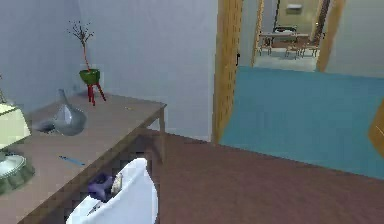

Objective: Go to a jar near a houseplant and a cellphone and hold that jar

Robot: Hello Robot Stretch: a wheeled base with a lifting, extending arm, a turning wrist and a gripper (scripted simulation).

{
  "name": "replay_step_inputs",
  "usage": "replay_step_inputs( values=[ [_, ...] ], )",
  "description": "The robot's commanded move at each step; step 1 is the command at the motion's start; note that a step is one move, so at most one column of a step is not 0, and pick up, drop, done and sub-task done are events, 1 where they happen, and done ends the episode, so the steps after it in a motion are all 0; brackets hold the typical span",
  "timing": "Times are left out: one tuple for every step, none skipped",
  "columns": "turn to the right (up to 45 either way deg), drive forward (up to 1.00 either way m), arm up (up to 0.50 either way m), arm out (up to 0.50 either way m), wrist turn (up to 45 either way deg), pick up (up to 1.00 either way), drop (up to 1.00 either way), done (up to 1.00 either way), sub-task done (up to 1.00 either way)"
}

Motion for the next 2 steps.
replay_step_inputs(
  values=[
    [-45.0, 0.0, 0.0, 0.0, 0.0, 0.0, 0.0, 0.0, 0.0],
    [-45.0, 0.0, 0.0, 0.0, 0.0, 0.0, 0.0, 0.0, 0.0]
  ],
)
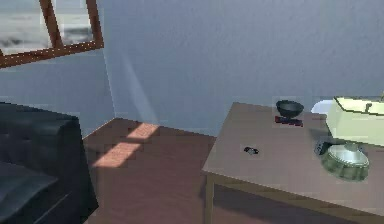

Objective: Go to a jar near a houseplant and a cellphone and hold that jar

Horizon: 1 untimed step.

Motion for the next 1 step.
replay_step_inputs(
  values=[
    [-30.0, 0.0, 0.0, 0.0, 0.0, 0.0, 0.0, 0.0, 0.0]
  ],
)
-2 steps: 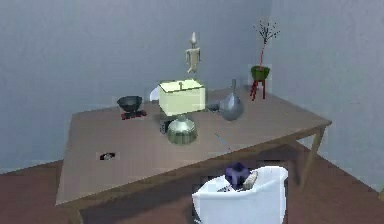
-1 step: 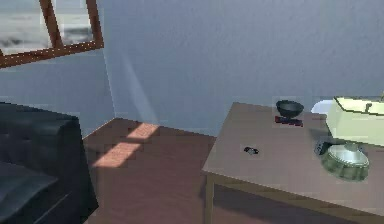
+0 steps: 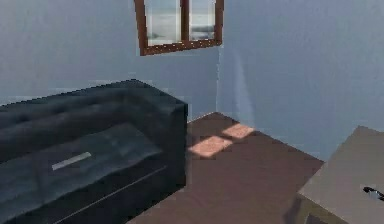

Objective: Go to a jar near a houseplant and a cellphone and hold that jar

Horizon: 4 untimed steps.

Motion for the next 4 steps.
replay_step_inputs(
  values=[
    [45.0, 0.0, 0.0, 0.0, 0.0, 0.0, 0.0, 0.0, 0.0],
    [45.0, 0.0, 0.0, 0.0, 0.0, 0.0, 0.0, 0.0, 0.0],
    [33.0, 0.0, 0.0, 0.0, 0.0, 0.0, 0.0, 0.0, 0.0],
    [0.0, 0.7, 0.0, 0.0, 0.0, 0.0, 0.0, 0.0, 0.0]
  ],
)
